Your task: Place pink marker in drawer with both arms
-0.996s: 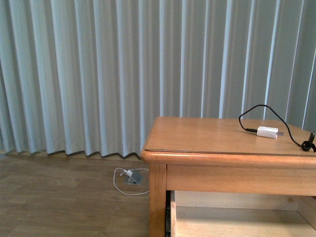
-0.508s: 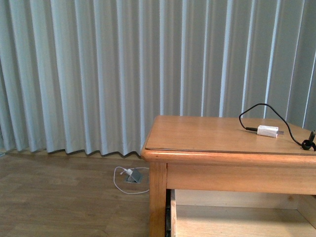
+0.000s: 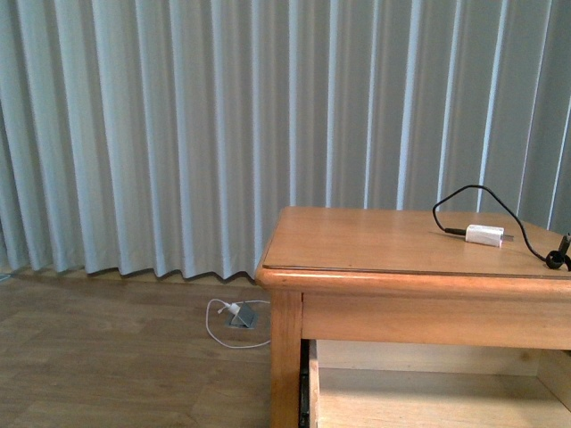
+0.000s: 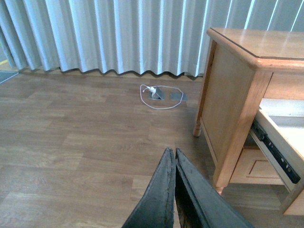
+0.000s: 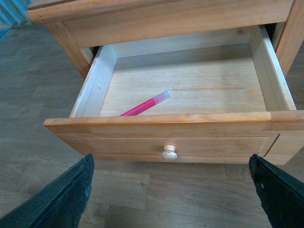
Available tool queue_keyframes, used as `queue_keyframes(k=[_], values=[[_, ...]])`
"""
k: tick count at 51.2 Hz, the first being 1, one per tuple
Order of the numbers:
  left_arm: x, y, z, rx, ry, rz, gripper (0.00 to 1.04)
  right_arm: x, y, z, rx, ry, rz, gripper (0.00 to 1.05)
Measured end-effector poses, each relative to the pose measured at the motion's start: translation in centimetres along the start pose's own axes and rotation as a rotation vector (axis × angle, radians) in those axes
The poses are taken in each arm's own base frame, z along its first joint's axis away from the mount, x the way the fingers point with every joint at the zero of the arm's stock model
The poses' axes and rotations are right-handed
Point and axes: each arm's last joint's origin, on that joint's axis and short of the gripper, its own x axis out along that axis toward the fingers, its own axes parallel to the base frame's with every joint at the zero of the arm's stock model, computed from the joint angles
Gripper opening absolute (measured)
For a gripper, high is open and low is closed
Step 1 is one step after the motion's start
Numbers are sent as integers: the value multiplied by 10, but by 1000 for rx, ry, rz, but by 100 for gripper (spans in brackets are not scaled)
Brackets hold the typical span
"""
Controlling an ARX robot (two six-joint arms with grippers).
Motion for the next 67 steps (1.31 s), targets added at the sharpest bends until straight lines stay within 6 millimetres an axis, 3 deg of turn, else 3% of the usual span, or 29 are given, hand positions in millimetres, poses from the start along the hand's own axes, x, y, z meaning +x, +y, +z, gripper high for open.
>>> queue_keyframes(k=[18,24,30,35,47,52,60,67], values=[[0,0,0,0,0,0,5,0,0,0,0,0,0,96],[0,0,0,0,0,0,25,0,0,0,-1,-1,-1,96],[0,0,0,0,0,2,45,3,2,-1,-67,-252,-196,96],[0,0,0,0,0,0,63,7,2,3,-68,-208,-207,96],[0,0,0,1,0,0,101,47,-15,-7,-94,127,-144,96],[0,0,0,0,0,0,99,74,-32,-10,-107,216,-175,96],[0,0,0,0,0,0,99,108,-50,-33,-112,327,-216,96],[0,0,0,0,0,0,99,131,-55,-37,-102,307,-216,96]])
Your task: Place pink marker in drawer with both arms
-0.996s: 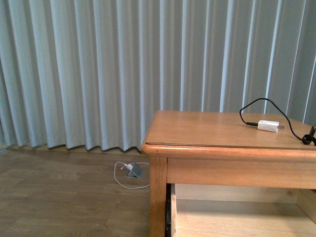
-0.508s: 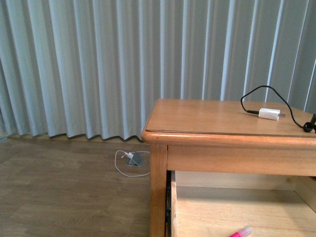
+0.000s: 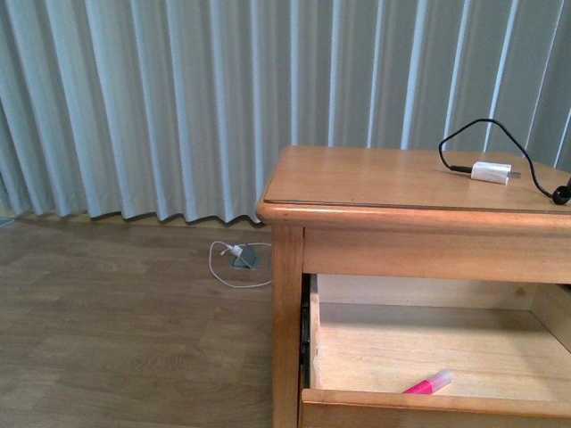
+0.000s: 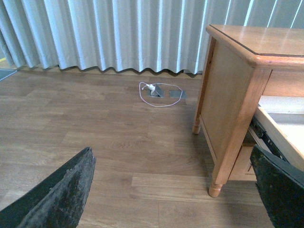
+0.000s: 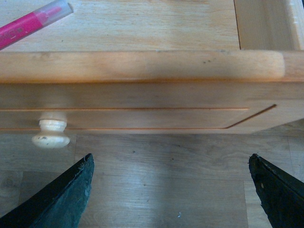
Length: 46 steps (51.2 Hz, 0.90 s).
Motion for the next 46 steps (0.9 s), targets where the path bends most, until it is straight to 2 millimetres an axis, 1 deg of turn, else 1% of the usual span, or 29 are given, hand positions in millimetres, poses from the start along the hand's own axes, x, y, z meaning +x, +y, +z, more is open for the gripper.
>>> queue_keyframes(k=[4,10,21,25,36,42,46], values=[[0,0,0,0,0,0,99,10,1,7,6,-29,0,96],[0,0,0,0,0,0,99,24,2,10,25,-49,-10,96],[0,0,0,0,0,0,99,51,9,34,50,-146,-33,96],[0,0,0,0,0,0,99,60,12,40,50,-160,-31,96],[0,0,0,0,0,0,99,92,22,61,50,-216,-41,96],[0,0,0,0,0,0,99,115,30,75,77,-267,-51,96],[0,0,0,0,0,0,99,126,33,80,91,-287,-56,96]])
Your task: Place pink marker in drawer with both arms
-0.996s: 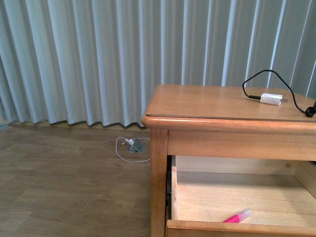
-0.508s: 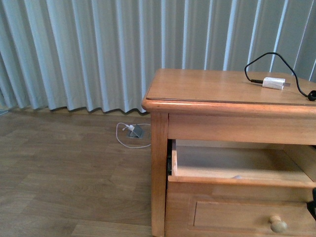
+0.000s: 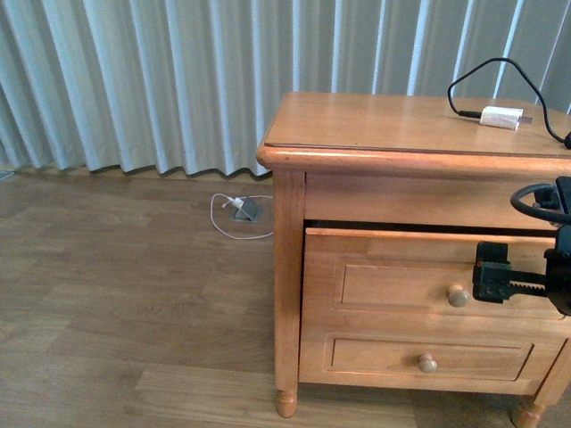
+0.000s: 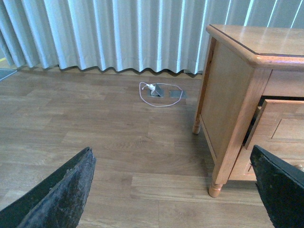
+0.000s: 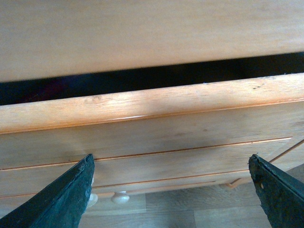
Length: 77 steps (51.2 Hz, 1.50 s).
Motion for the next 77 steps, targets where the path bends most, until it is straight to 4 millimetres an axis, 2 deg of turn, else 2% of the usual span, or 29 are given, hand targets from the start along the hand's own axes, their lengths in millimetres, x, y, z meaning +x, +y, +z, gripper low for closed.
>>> queue_keyframes(k=[7,16,31,37,47,57,62,64,67,70,75,77], values=[[0,0,0,0,0,0,99,14,4,2,20,-25,-8,96],[0,0,0,0,0,0,99,21,5,-1,29,-41,-14,96],[0,0,0,0,0,0,99,19,3,1,33,-62,-4,96],[0,0,0,0,0,0,99,8,1,7,36,-51,-2,96],[0,0,0,0,0,0,99,-34,-2,21,31,-31,35,96],[0,0,0,0,0,0,99,-92,-3,28,27,2,104,96],[0,0,0,0,0,0,99,-129,-5,33,34,-4,142,96],[0,0,0,0,0,0,99,-155,-6,35,36,-11,165,96],[0,0,0,0,0,0,99,-176,-8,35,35,-18,188,96],[0,0,0,0,0,0,99,-210,-9,33,28,-39,204,96],[0,0,0,0,0,0,99,-250,-9,29,13,-93,219,96],[0,0,0,0,0,0,99,-260,-10,29,10,-119,221,96]])
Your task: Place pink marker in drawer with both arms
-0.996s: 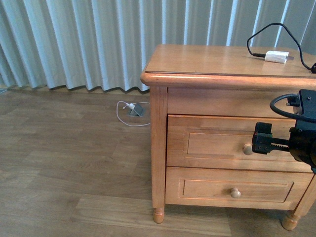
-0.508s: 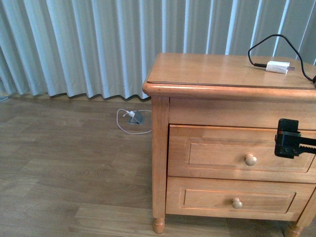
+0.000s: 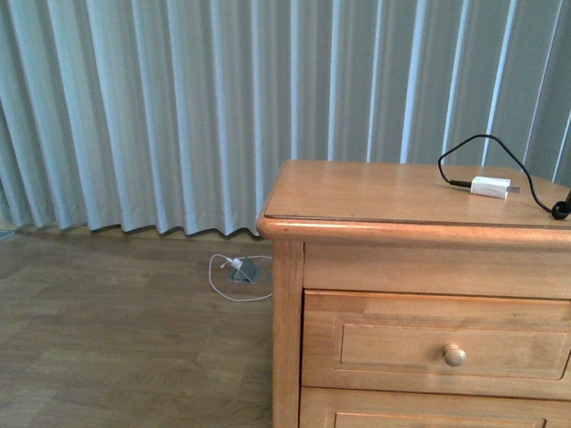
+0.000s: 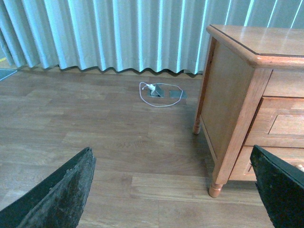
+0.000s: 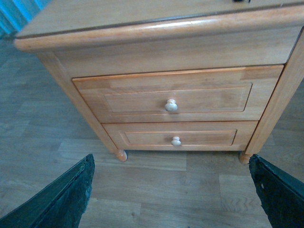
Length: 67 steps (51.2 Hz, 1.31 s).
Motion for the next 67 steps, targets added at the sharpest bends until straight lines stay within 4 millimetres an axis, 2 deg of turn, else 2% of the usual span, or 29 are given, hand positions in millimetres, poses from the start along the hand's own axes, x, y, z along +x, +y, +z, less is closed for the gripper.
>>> queue_keyframes(k=[5,13,20,27,39,67], values=[[0,0,0,0,0,0,99,-15,2,7,-9,-78,7,96],[0,0,0,0,0,0,99,-12,2,3,-21,-83,-9,94],[0,0,0,0,0,0,99,-16,-3,-9,-102,-305,-83,70],[0,0,0,0,0,0,99,-21,-15,-25,-126,-311,-95,43],[0,0,0,0,0,0,99,-25,-17,-44,-134,-312,-96,1],[0,0,0,0,0,0,99,-33,-20,-71,-137,-321,-94,1]])
